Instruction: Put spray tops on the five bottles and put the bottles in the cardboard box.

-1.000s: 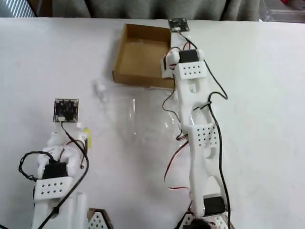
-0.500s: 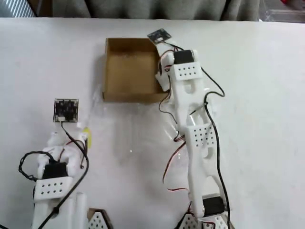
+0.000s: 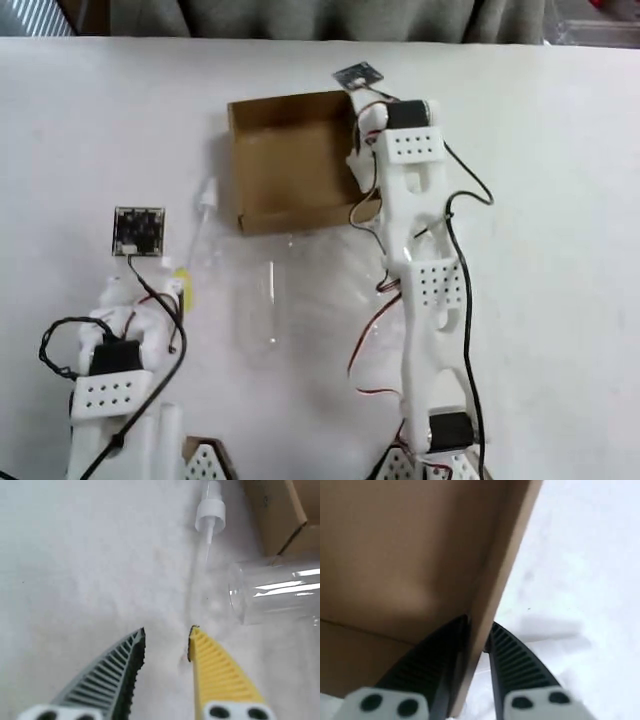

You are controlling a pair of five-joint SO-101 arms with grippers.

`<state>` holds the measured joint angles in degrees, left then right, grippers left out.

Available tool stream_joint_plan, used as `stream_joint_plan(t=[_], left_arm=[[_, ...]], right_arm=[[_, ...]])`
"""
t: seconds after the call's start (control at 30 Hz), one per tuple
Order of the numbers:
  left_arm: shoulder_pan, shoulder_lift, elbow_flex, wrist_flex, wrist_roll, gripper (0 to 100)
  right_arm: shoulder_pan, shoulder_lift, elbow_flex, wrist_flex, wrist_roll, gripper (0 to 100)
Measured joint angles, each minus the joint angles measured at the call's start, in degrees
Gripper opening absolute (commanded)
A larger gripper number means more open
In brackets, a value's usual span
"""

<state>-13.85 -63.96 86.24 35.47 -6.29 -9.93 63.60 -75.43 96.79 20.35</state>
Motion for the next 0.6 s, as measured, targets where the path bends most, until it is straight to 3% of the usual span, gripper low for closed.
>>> stream_joint_plan(t=[0.37,0.6], left_arm=[[0.0,0.0,0.0,-0.4,0.0,16],[0.0,0.0,0.0,-0.4,0.0,16]], right_arm=[[1.0,-9.1,16.8,0.0,-12.0,1.7],[1.0,-15.0,25.3,0.0,-13.3,1.7]])
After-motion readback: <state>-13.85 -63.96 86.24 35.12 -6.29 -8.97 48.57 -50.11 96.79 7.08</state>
